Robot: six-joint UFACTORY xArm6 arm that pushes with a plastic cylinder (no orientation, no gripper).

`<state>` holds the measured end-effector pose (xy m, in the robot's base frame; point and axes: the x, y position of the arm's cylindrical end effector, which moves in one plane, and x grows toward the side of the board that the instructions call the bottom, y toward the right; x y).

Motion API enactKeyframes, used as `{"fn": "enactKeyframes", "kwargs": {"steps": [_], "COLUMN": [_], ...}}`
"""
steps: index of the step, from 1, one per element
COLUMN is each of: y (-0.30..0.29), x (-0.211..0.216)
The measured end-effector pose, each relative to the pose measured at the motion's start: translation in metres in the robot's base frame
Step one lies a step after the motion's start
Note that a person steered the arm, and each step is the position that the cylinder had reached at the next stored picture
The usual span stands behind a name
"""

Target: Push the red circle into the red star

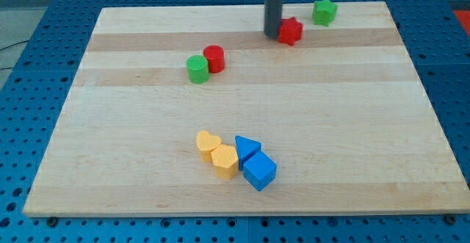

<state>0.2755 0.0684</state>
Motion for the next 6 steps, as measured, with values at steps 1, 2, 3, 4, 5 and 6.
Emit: {"fn": "enactKeyframes", "kwargs": {"steps": [1,2,3,4,5,6], "y": [0.017,-0.032,-0.127,-0.194,-0.193,-0.119], "x": [0.021,0.104,0.160,0.149,0.103,0.077]}}
